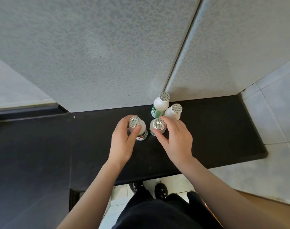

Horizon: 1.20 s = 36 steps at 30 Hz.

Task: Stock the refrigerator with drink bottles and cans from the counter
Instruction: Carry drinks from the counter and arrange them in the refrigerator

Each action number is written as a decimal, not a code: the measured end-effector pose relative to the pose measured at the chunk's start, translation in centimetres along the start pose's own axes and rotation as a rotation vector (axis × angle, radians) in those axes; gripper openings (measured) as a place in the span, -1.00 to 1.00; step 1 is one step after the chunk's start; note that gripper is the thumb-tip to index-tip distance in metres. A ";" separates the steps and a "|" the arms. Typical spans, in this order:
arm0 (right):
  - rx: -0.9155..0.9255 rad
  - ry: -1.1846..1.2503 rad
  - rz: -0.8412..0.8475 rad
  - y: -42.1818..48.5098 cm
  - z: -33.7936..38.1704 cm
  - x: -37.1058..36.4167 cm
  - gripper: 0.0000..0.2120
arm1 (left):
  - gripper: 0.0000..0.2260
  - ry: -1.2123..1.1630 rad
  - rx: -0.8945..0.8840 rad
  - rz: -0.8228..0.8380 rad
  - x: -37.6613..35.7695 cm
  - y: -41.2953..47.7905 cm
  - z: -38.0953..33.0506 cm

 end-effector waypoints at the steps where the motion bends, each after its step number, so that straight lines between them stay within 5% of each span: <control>1: 0.010 0.003 0.005 -0.1 0.1 0.0 -0.65 | -0.78 -0.012 0.006 -0.024 0.4 -0.3 0.1; 11: 0.002 0.276 0.018 -1.7 1.7 1.4 -0.56 | -0.81 -0.126 0.050 -0.330 7.0 -6.6 0.7; 22: 0.402 0.764 0.172 -3.5 12.1 3.4 -0.59 | -0.85 -0.241 0.042 -0.788 11.2 -25.9 1.5; 33: 0.652 1.061 0.701 -22.8 24.5 1.0 -0.60 | -0.90 -0.406 0.373 -1.349 4.5 -53.5 14.5; 36: 0.743 1.100 0.844 -28.6 28.5 1.3 -0.78 | -0.93 -0.495 0.475 -1.476 1.8 -60.5 17.9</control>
Point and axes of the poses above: each hand's wrist, its own y-axis towards the middle knuckle, its own x-axis out of the back of the hand, z = x × y, the point moved 9 cm from there along y, towards the middle knuckle, and after that the axes turned 15 degrees about x, right-handed, at the moved point
